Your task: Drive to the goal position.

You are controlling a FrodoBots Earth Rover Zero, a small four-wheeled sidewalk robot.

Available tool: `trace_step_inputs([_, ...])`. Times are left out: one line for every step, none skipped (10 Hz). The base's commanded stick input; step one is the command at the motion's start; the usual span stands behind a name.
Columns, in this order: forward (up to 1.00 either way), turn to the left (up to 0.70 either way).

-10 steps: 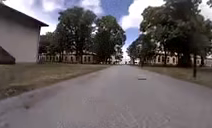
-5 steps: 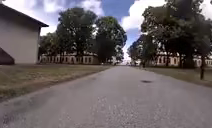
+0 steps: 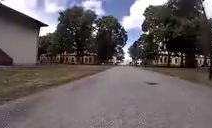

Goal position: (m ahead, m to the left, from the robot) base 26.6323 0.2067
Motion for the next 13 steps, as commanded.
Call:
trace_step_inputs([0.70,0.00])
trace_step_inputs([0.70,0.00])
trace_step_inputs([0.70,0.00])
trace_step_inputs([0.70,0.00])
trace_step_inputs([0.70,0.00])
trace_step_inputs([0.70,0.00])
trace_step_inputs([0.70,0.00])
trace_step_inputs([0.70,0.00])
trace_step_inputs([0.70,0.00])
trace_step_inputs([0.70,0.00])
trace_step_inputs([0.70,0.00])
trace_step_inputs([0.70,0.00])
trace_step_inputs([0.70,-0.06])
